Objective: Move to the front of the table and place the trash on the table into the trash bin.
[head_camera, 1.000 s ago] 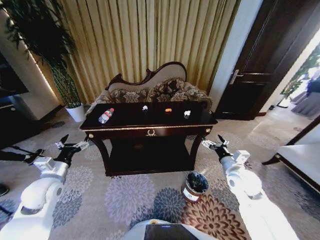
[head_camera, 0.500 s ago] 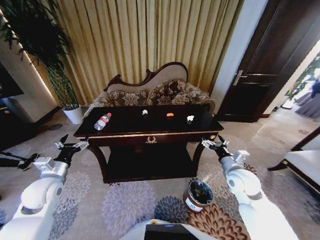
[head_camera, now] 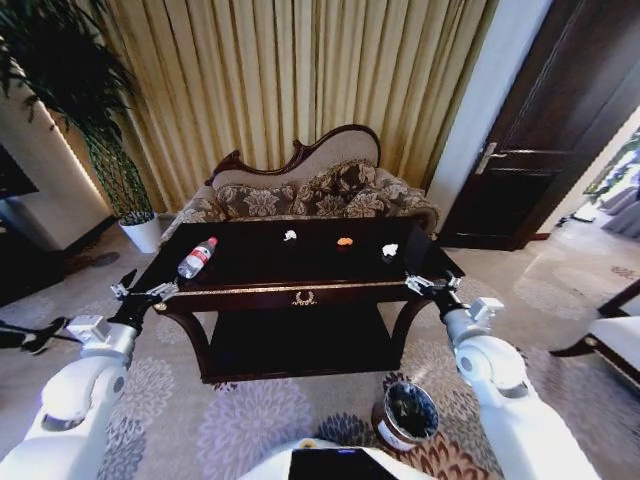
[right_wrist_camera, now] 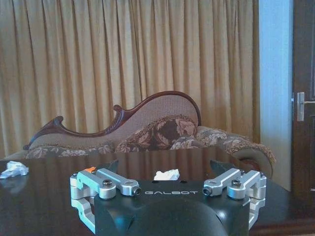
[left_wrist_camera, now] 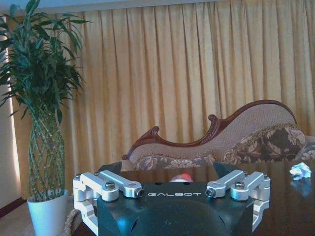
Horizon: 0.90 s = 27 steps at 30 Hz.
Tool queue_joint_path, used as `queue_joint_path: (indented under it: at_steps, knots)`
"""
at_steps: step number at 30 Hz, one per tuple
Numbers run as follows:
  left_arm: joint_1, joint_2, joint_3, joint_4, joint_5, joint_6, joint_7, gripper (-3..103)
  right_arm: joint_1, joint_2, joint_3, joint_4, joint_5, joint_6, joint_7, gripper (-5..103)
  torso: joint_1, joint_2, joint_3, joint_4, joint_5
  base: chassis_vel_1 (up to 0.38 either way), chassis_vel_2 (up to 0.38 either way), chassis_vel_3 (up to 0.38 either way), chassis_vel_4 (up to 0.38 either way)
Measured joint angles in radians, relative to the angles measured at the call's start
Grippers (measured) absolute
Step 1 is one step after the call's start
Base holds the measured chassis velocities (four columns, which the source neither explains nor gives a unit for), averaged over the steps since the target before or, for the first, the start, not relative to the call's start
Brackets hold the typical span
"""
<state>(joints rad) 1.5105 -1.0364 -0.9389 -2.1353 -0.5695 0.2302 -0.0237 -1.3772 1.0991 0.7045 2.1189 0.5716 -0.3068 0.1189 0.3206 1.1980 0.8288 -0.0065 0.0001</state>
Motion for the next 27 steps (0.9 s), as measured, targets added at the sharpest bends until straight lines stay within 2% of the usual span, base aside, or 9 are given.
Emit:
queue_joint_path:
  at_steps: [5,11,17,19,20,21,23,27]
  knots:
    - [0.002,0.002,-0.006,-0.012,-0.005,0.014,-0.001,100,0.008,-0.004,-0.009,0.0,-0.005,-0.004,0.0,100,0.0,0.0,0.0,-0.0002,-0.0001,-0.138,0.122,0.123,-0.129]
    - [0.022,0.001,-0.037,-0.042,-0.033,0.031,-0.007,100,0.064,-0.026,-0.041,0.002,0.008,-0.047,0.0,100,0.0,0.0,0.0,0.0003,-0.0001,-0.08,0.103,0.088,-0.088]
    - [0.064,-0.019,-0.097,-0.066,-0.053,0.044,-0.013,100,0.225,-0.056,-0.149,-0.036,0.082,-0.141,0.0,100,-0.001,0.0,0.0,0.0001,0.0,0.0,0.0,0.0,0.0]
    - [0.067,-0.022,-0.099,-0.067,-0.053,0.044,-0.013,100,0.242,-0.057,-0.162,-0.043,0.086,-0.148,0.0,100,-0.001,0.0,0.0,0.0002,0.0,0.0,0.0,0.0,0.0]
    - [0.08,-0.034,-0.106,-0.068,-0.05,0.045,-0.013,100,0.308,-0.058,-0.208,-0.076,0.093,-0.165,0.0,100,-0.001,0.0,0.0,0.0001,-0.0001,0.0,0.0,0.0,0.0]
    - [0.08,-0.034,-0.106,-0.068,-0.05,0.045,-0.013,100,0.308,-0.058,-0.208,-0.076,0.093,-0.165,0.0,100,-0.001,0.0,0.0,0.0001,-0.0001,0.0,0.0,0.0,0.0]
    - [0.1,-0.053,-0.118,-0.071,-0.042,0.044,-0.013,100,0.404,-0.048,-0.273,-0.148,0.094,-0.172,0.0,100,0.0,0.0,0.0,0.0003,-0.0002,0.0,0.0,0.0,0.0]
    - [0.108,-0.064,-0.125,-0.073,-0.036,0.043,-0.012,100,0.464,-0.031,-0.306,-0.217,0.08,-0.174,0.0,100,0.0,0.0,0.0,0.0004,-0.0001,0.0,0.0,0.0,0.0]
